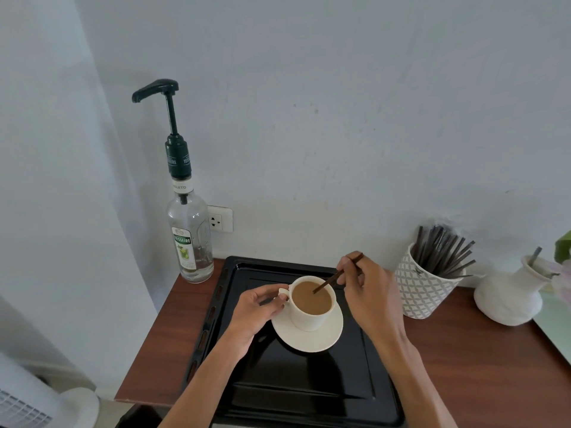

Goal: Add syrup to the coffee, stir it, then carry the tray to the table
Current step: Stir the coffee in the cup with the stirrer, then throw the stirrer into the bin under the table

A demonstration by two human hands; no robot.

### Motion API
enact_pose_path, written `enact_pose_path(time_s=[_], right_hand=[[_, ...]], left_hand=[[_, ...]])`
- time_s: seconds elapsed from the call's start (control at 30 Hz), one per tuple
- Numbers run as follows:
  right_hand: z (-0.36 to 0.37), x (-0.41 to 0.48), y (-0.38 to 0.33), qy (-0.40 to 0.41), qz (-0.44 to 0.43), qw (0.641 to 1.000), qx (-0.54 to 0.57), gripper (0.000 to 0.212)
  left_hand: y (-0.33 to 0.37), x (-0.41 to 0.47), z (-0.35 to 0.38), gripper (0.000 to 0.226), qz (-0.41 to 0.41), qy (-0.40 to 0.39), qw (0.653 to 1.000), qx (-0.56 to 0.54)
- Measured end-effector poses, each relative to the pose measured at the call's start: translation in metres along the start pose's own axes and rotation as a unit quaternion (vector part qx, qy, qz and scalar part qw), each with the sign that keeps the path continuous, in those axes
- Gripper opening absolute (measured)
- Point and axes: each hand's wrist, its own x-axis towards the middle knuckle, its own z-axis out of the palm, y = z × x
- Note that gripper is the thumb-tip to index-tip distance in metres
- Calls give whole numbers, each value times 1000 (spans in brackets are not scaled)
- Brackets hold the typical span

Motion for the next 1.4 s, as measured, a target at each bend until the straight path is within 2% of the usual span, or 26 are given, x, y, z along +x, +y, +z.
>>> enact_pose_path(time_s=[0.1, 0.2, 0.4, 0.63, 0.8, 0.97, 1.13, 1.23, 1.4], right_hand=[[-6, -4, -3, 42, -20, 999, 17, 21], [-5, -6, -3, 26, -4, 1000, 8, 22], [-10, -5, 2, 66, 16, 995, 72, 22], [7, -19, -2, 85, 119, 959, 245, 31], [39, -42, -28, 61, 178, 929, 318, 33], [88, -71, -68, 8, 211, 904, 372, 29], [145, -104, -114, -32, 233, 894, 381, 26], [184, -124, -143, -40, 226, 914, 335, 24], [239, -156, -190, -61, 144, 962, 225, 24]], left_hand=[[1, -1, 0, 20, 4, 9, 1000, 12], [5, -2, 0, 21, 13, 26, 999, 39], [17, -13, -13, 19, 42, 55, 996, 60], [31, -51, -80, 20, 87, 114, 981, 129], [33, -83, -162, 22, 115, 244, 935, 232], [25, -113, -241, 55, 112, 298, 884, 341], [18, -124, -307, 95, 84, 248, 845, 466], [14, -122, -349, 95, 89, 245, 821, 508], [-10, -119, -394, 81, 82, 187, 779, 593]])
